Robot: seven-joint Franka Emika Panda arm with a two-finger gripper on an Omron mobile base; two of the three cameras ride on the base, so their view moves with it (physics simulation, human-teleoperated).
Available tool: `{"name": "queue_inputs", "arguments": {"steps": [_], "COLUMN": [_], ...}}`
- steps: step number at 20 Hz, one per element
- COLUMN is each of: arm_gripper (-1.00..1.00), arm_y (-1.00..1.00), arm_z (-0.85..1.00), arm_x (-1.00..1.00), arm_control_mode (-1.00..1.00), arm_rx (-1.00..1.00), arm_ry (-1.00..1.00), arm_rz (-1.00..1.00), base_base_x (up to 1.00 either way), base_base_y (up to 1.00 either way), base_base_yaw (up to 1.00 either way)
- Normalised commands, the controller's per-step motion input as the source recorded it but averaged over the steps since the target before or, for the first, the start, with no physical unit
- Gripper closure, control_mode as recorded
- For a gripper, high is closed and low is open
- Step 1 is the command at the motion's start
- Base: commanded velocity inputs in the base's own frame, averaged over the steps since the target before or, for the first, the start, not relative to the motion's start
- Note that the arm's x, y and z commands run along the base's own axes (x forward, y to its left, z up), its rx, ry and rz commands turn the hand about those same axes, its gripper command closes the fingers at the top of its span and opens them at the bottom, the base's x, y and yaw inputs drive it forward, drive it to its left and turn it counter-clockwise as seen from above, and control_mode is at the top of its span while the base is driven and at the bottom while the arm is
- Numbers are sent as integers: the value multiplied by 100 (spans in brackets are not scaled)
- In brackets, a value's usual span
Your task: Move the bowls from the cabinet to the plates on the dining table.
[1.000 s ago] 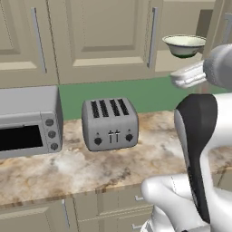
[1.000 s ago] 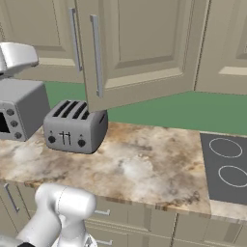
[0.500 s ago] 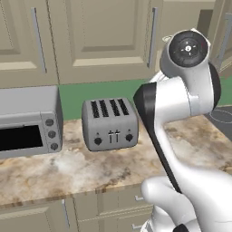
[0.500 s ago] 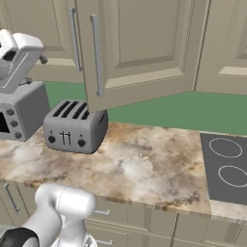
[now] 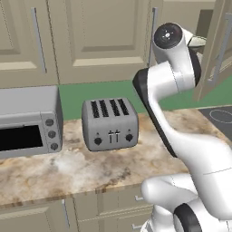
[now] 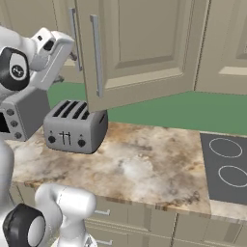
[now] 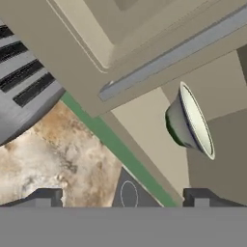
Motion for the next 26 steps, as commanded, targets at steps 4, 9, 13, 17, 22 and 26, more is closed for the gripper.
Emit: {"name": "queue_inputs", "arguments": {"steps": [4, 9, 13, 17, 22, 26], "arm_gripper": [-100, -100, -100, -100, -100, -100], "arm_y": [-68, -74, -97, -100, -100, -100], "arm_z": [-22, -18, 0, 0, 0, 0], "arm_x": [47, 45, -2, -36, -65, -59], "arm_control_mode": [-100, -100, -100, -100, -100, -100], "arm_rx": [-7, -4, 0, 0, 0, 0], "arm_ry": [2, 0, 0, -6, -6, -5], "arm_rz": [3, 5, 3, 0, 0, -1], "base_base_x": [0, 0, 0, 0, 0, 0], "base_base_y": [0, 0, 0, 0, 0, 0], "base_base_yaw": [0, 0, 0, 0, 0, 0]}}
